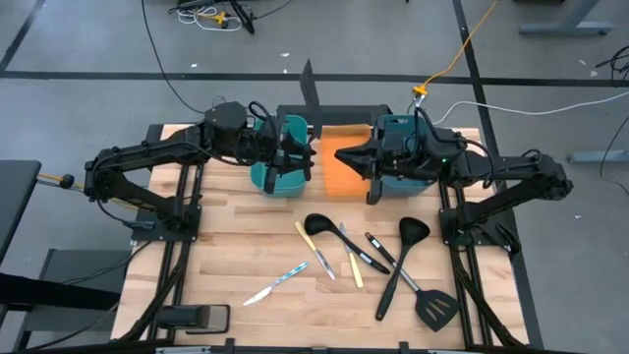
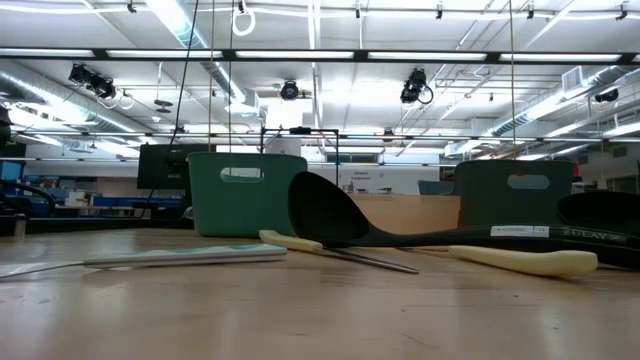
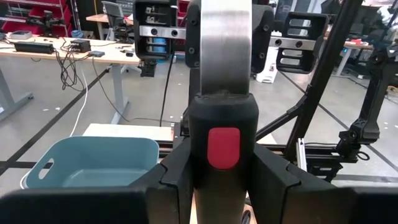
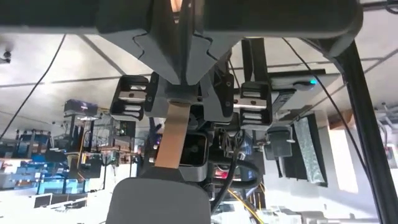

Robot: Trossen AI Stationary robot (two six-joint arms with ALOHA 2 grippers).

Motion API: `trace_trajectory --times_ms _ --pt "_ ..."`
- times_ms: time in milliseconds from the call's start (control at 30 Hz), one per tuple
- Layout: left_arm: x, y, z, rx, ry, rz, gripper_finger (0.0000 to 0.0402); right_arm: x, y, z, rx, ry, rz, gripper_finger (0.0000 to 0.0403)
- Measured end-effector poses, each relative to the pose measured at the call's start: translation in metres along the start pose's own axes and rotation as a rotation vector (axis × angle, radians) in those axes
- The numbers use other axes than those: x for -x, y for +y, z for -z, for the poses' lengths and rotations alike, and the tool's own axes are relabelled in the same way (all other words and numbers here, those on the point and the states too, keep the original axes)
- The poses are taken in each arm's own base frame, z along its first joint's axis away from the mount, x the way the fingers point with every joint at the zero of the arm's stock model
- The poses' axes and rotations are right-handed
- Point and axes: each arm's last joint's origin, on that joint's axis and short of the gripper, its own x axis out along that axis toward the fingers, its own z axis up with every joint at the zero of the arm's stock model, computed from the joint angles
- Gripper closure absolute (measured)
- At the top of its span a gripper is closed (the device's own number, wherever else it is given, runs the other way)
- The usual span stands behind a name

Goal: Pick & Place Kitchen Items
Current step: Put the left black spatula into the blue bin

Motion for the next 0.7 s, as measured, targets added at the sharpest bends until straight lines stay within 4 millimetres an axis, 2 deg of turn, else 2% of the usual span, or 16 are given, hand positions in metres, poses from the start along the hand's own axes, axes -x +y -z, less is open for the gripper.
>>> trace_trajectory --times_ms 433,700 --pt "0.0 0.0 0.0 0.0 0.0 0.001 0.0283 -0.014 0.002 0.007 -0.031 -0.027 0.001 0.019" --pt "0.0 0.0 0.0 -0.001 0.001 0.01 0.0283 -0.017 0.002 0.01 -0.085 -0.018 0.013 0.0125"
